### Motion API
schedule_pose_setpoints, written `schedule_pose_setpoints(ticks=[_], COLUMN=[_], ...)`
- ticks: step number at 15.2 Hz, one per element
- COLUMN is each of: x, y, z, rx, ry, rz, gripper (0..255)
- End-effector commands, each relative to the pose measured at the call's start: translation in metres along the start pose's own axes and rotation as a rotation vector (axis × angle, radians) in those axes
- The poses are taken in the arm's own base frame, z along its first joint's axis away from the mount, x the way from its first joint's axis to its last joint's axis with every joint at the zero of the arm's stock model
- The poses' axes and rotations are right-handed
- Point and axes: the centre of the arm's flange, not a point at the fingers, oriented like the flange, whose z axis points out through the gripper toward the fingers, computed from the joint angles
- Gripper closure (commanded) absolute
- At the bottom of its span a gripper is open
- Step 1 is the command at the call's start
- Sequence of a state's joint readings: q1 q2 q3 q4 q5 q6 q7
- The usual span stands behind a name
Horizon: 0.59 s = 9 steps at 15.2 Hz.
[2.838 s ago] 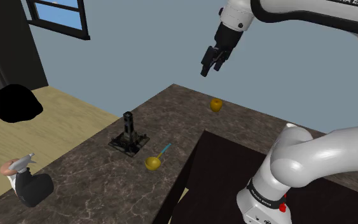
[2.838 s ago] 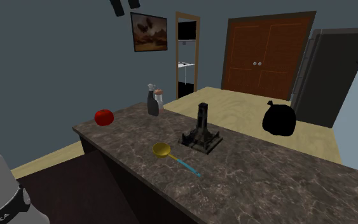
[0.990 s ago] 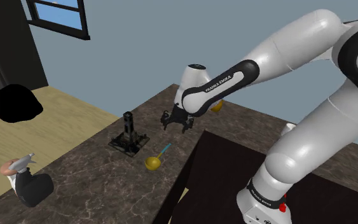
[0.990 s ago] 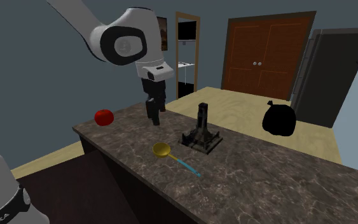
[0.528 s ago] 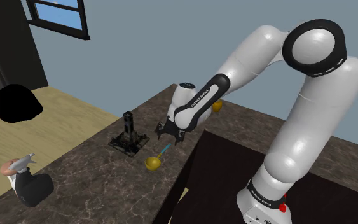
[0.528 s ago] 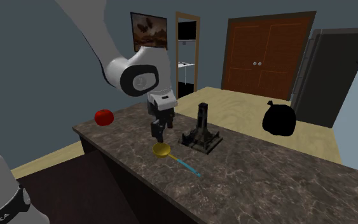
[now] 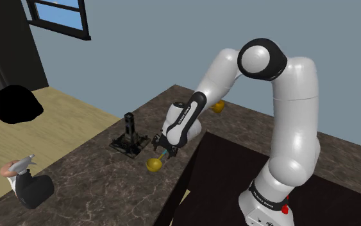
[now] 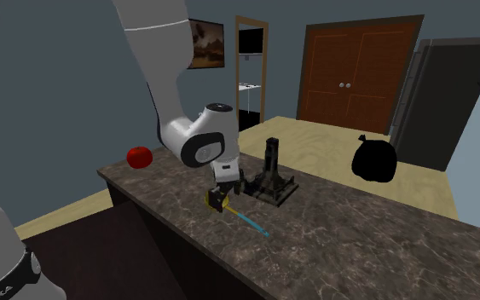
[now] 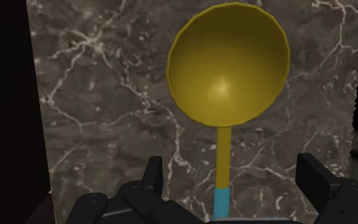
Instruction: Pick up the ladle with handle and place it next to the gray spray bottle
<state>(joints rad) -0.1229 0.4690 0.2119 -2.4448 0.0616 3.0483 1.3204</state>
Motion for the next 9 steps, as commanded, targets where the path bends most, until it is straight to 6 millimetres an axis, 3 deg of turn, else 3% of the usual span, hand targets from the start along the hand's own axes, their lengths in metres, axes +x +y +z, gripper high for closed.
schedule_pose_setpoints(ticks=[1, 9], x=[0.003, 0.003], y=[-0.001, -0.001], z=[0.015, 0.050], rx=[0.002, 0.002], ry=[-0.004, -0.004], rz=[0.031, 0.031], gripper=[0, 0])
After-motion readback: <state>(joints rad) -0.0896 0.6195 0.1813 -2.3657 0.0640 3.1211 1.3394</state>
